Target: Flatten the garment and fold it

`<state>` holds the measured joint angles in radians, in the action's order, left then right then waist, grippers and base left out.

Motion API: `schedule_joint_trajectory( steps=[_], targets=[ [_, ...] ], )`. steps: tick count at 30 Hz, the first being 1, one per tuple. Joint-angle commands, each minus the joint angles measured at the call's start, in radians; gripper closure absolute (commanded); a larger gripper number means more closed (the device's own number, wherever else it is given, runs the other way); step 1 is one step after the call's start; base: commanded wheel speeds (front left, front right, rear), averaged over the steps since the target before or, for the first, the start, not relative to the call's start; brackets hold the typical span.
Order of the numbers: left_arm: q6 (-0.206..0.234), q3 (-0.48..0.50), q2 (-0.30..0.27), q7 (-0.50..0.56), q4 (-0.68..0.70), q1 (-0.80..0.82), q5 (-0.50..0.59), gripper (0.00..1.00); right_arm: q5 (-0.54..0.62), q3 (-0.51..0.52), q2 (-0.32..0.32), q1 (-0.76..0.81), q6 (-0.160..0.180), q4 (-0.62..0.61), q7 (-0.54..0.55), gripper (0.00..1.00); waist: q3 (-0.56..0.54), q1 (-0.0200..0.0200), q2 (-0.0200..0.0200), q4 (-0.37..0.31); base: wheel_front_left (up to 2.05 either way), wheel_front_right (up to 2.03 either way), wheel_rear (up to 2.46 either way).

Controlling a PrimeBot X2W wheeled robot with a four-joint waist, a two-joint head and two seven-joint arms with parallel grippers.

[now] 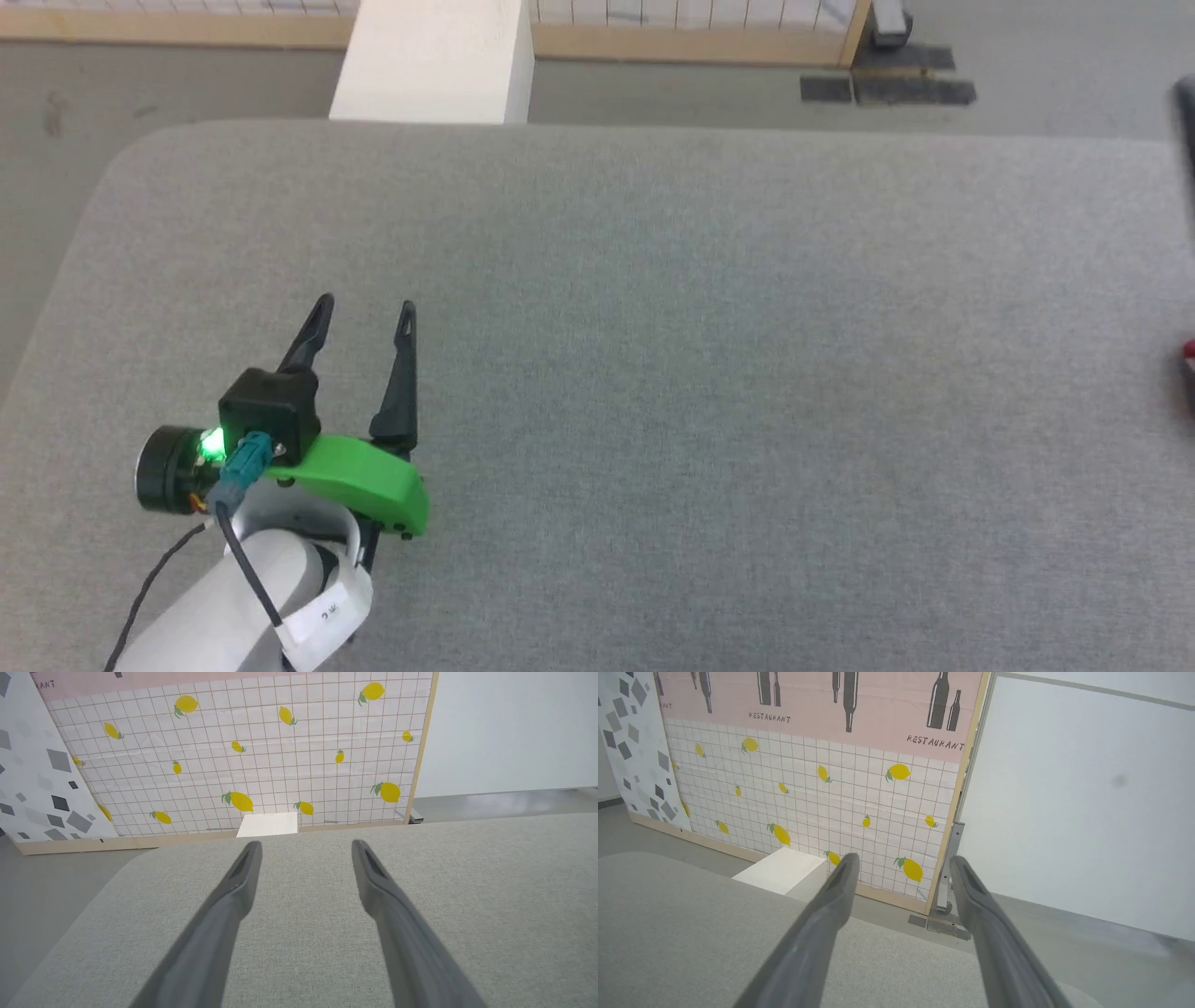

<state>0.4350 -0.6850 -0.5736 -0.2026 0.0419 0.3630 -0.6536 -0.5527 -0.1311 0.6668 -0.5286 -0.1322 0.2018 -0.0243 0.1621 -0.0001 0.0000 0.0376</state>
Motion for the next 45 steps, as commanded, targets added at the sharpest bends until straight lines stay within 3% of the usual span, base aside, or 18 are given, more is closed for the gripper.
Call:
schedule_joint_trajectory(
  steps=[1,6,13,16,25,45],
  targets=[
    [0.011,0.006,-0.007,0.006,0.003,-0.017,-0.009,0.00,0.018,0.007,-0.046,0.058,0.002,-0.019,-0.023,0.00,-0.041,0.0001,0.0000,0.003,0.00,0.00,0.00],
    [0.031,-0.009,-0.029,0.034,0.001,-0.039,0.002,0.00,0.096,0.078,-0.199,0.206,0.002,-0.074,-0.074,0.00,-0.061,0.0001,0.0000,0.013,0.00,0.00,0.00],
    [0.047,-0.033,-0.045,0.041,-0.003,-0.076,0.018,0.00,0.280,0.225,-0.471,0.433,0.002,-0.178,-0.085,0.00,-0.076,0.0001,0.0000,0.028,0.00,0.00,0.00],
    [0.051,-0.046,-0.045,0.043,-0.008,-0.092,0.022,0.00,0.330,0.243,-0.539,0.497,0.002,-0.209,-0.086,0.00,-0.080,0.0001,0.0000,0.030,0.00,0.00,0.00],
    [0.054,-0.078,-0.040,0.037,-0.036,-0.109,0.041,0.00,0.414,0.233,-0.583,0.589,0.002,-0.244,-0.097,0.00,-0.093,0.0001,0.0000,0.035,0.00,0.00,0.00],
    [0.053,-0.082,-0.021,0.026,-0.050,-0.108,0.026,0.00,0.436,0.225,-0.592,0.602,0.002,-0.263,-0.081,0.00,-0.091,0.0001,0.0000,0.044,0.00,0.00,0.00]
  ],
)
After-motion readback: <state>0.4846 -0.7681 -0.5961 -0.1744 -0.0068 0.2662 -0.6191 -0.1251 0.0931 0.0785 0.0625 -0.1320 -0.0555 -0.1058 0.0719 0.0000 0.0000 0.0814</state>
